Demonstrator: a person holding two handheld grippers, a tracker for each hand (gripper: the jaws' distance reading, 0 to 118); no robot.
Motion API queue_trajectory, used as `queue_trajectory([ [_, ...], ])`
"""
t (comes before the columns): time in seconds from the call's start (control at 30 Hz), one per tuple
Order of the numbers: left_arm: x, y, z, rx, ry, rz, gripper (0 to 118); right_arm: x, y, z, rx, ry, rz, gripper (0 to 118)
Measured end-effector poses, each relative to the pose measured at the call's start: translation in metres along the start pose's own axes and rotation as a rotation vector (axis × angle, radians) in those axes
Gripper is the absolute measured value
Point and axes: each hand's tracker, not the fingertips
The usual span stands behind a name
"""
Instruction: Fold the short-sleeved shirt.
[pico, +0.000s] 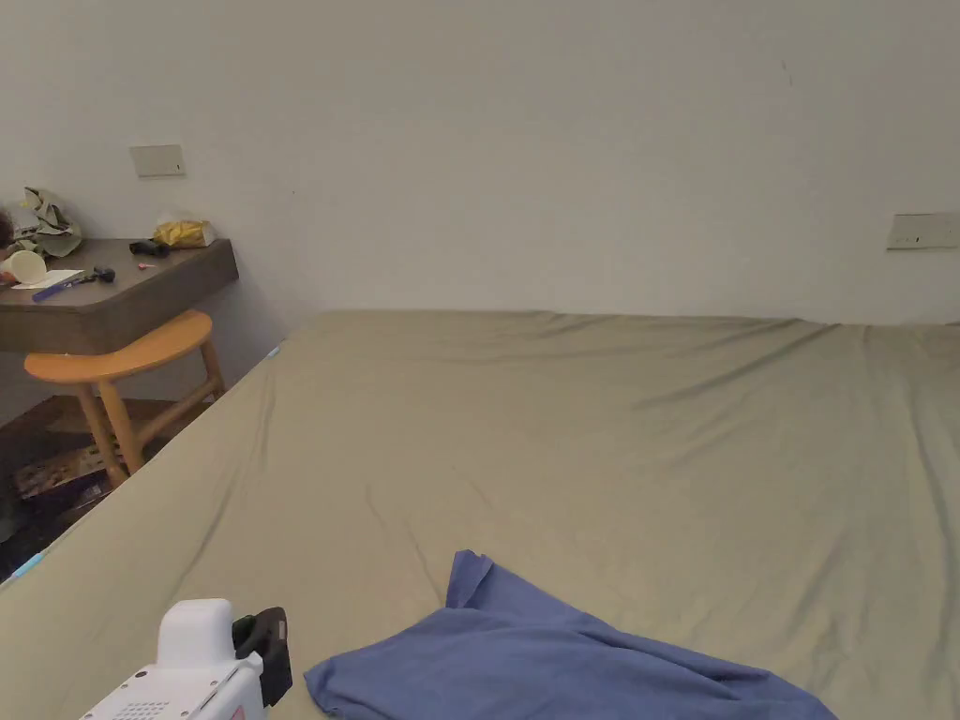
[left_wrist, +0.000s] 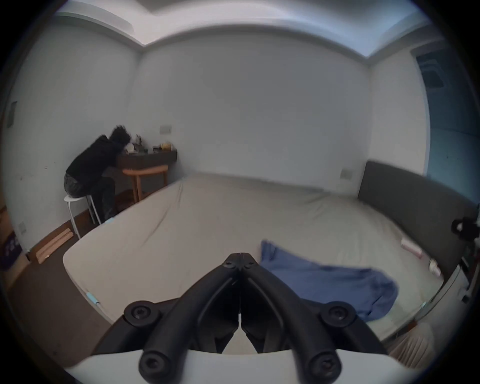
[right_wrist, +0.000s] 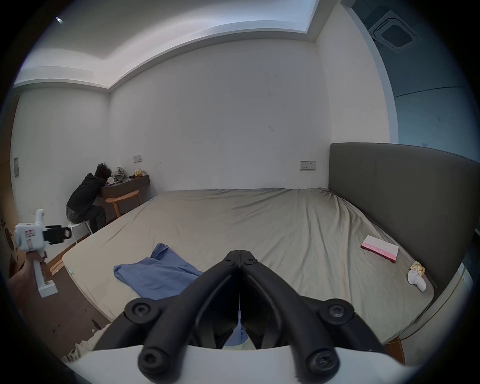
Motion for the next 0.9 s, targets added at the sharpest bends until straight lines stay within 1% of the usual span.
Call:
queue_trajectory([
  [0.03,-0.001,-0.002,-0.016,-0.071,0.019,-0.028,0,0.000,-0.001,-0.003,-0.016,-0.001,0.012,1],
  [0.07,-0.002,-0.005,-0.029,-0.108,0.019,-0.027,0,0.000,-0.003,-0.005,-0.028,-0.001,0.020,1],
  [0.13,-0.007,-0.006,-0.058,-0.135,-0.005,0.012,0,0.001,-0.007,-0.009,-0.046,0.006,0.018,1],
  [0.17,-0.006,-0.009,-0.072,-0.143,0.006,0.002,0,0.002,-0.009,-0.011,-0.051,0.009,0.010,1],
  [0.23,-0.007,-0.012,-0.111,-0.269,0.059,-0.051,0,0.003,-0.013,-0.021,-0.065,0.015,-0.005,1],
  [0.27,-0.007,-0.016,-0.127,-0.303,0.060,-0.070,0,0.004,-0.014,-0.026,-0.075,0.014,-0.005,1],
  [0.4,-0.011,-0.028,-0.176,-0.356,0.002,-0.119,0,0.004,-0.022,-0.046,-0.120,0.019,0.000,1],
  [0.47,-0.016,-0.033,-0.198,-0.438,0.010,-0.030,0,0.008,-0.028,-0.057,-0.154,0.050,-0.029,1],
  [0.5,-0.025,-0.034,-0.206,-0.444,0.007,0.013,0,0.010,-0.031,-0.061,-0.169,0.060,-0.049,1],
  [0.57,-0.031,-0.039,-0.215,-0.425,0.018,0.041,0,0.014,-0.036,-0.067,-0.184,0.052,-0.048,1],
  [0.63,-0.039,-0.040,-0.226,-0.441,0.039,0.077,1,0.015,-0.041,-0.070,-0.205,0.030,-0.024,1],
  [0.67,-0.041,-0.042,-0.229,-0.461,0.030,0.107,23,0.017,-0.043,-0.071,-0.212,0.031,-0.018,1],
  [0.7,-0.042,-0.042,-0.230,-0.466,0.016,0.127,81,0.018,-0.045,-0.072,-0.215,0.035,-0.019,1],
  [0.73,-0.042,-0.044,-0.234,-0.495,0.006,0.147,118,0.020,-0.047,-0.074,-0.220,0.036,-0.026,1],
  [0.77,-0.047,-0.044,-0.239,-0.539,0.015,0.147,113,0.021,-0.048,-0.076,-0.226,0.040,-0.035,1],
  [0.8,-0.050,-0.037,-0.233,-0.496,0.013,0.148,111,0.022,-0.049,-0.078,-0.230,0.042,-0.037,1],
  [0.87,-0.049,-0.033,-0.234,-0.531,0.062,0.119,113,0.021,-0.050,-0.080,-0.232,0.040,-0.038,1],
  [0.9,-0.060,-0.048,-0.251,-0.556,0.068,0.098,113,0.021,-0.051,-0.081,-0.234,0.041,-0.038,1],
])
